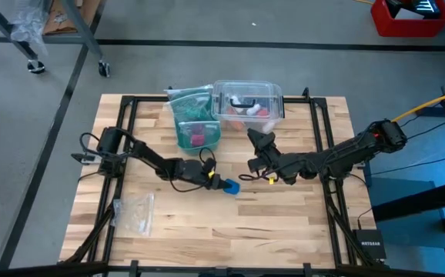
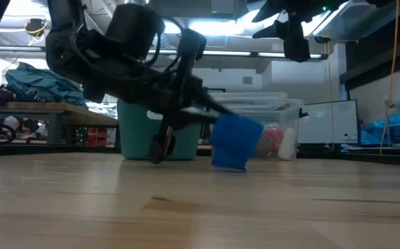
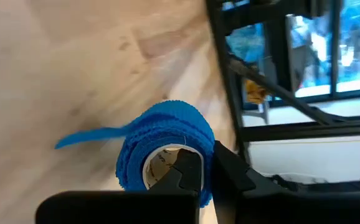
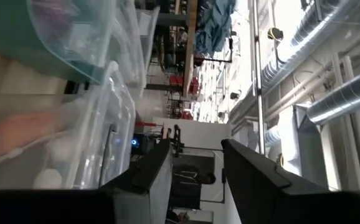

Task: Roll bandage
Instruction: Put the blue bandage on the table

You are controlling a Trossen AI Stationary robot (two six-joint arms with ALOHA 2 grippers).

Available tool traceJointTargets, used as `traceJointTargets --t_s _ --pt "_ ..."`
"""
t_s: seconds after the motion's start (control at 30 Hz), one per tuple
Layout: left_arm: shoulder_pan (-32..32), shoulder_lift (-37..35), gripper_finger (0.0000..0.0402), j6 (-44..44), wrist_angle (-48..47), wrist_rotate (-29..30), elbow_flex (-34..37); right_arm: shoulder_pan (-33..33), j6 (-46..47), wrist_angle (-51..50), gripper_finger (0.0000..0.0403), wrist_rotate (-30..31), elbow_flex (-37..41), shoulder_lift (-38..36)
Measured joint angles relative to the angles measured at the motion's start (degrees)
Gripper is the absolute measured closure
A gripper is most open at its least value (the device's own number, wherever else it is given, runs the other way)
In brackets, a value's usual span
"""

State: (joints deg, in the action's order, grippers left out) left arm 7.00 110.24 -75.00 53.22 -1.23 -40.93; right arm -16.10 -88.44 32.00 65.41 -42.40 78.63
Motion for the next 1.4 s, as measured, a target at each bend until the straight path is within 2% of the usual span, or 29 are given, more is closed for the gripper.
traceJointTargets --t_s 0.3,0.5,0.8,1.0,1.13,1.3,1.4 --pt "-1.4 -0.1 0.0387 1.9 -3.3 1.4 -0.1 0.0 1.5 -2.6 0.0256 -0.1 0.0 0.0" --pt "-1.4 -0.1 0.0349 4.2 -4.0 5.2 -0.1 0.0 1.6 -2.6 0.0256 -0.6 0.0 0.0" --pt "-1.4 -0.1 0.0282 6.2 -4.0 5.5 -0.1 0.0 1.6 -2.6 0.0256 -0.6 0.0 0.0" --pt "-1.5 -0.2 0.0259 5.6 -3.0 5.3 0.0 0.0 1.6 -2.6 0.0256 -0.6 0.0 0.0" --pt "-1.6 -0.2 0.0255 2.9 -2.9 1.8 0.0 0.0 1.6 -2.6 0.0256 -0.6 0.0 0.0" --pt "-2.3 -0.2 0.0254 2.4 -2.9 -7.2 0.0 0.0 1.6 -2.6 0.0256 -0.6 0.0 0.0" --pt "-3.0 -0.2 0.0254 1.8 -2.9 -8.9 0.0 0.0 1.6 -2.6 0.0256 -0.6 0.0 0.0"
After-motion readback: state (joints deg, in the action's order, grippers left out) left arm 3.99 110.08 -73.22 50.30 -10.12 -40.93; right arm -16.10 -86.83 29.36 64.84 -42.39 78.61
